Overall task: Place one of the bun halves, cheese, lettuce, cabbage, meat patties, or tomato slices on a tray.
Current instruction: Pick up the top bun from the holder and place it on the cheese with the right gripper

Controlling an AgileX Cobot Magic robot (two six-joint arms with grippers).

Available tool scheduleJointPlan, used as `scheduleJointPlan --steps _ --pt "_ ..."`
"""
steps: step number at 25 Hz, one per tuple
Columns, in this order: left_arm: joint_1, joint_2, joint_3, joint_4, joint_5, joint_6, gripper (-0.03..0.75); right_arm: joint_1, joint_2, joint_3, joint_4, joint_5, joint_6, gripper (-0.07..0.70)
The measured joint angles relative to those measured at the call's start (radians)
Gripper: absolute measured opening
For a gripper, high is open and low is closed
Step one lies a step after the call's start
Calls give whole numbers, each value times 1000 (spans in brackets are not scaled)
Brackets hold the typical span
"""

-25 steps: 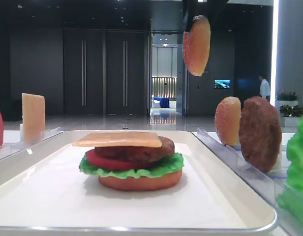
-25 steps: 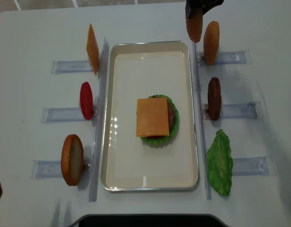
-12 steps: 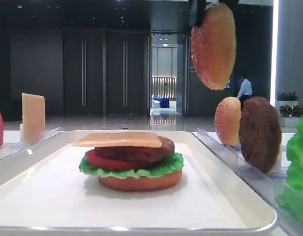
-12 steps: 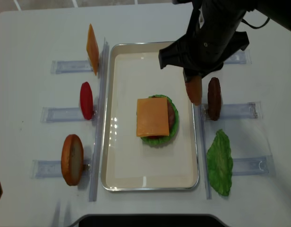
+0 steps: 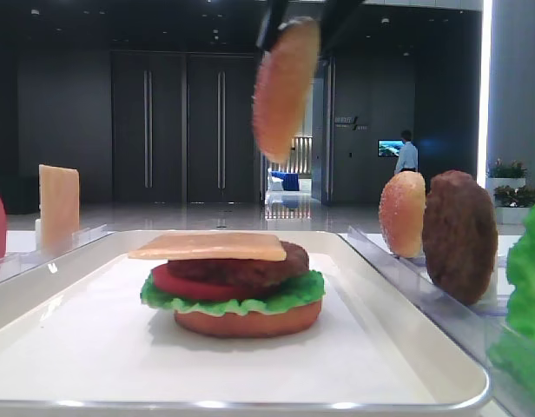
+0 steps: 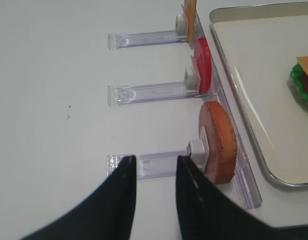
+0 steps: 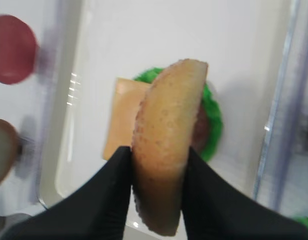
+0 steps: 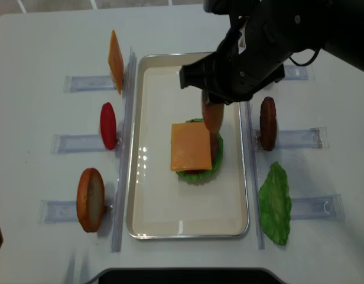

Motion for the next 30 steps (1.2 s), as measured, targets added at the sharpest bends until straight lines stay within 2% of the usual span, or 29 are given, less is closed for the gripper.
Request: scheduleJointPlan --steps 2,4,9,12,15,21,26,30 --pt "0 0 0 0 0 0 211 0 1 0 74 -74 -47 215" --pt "0 0 0 0 0 0 211 0 8 0 156 -108 -110 215" --pt "0 0 0 0 0 0 211 0 49 6 288 -123 -232 215" --pt "0 0 0 0 0 0 211 -12 54 39 487 -149 -392 215" --pt "0 0 0 0 0 0 211 -35 54 77 612 -166 -506 215" --pt "0 0 0 0 0 0 211 -92 55 129 636 -161 -574 214" --pt "0 0 0 0 0 0 211 -97 56 188 667 -194 -612 214" --pt "0 0 0 0 0 0 211 -98 57 199 751 -212 -687 213"
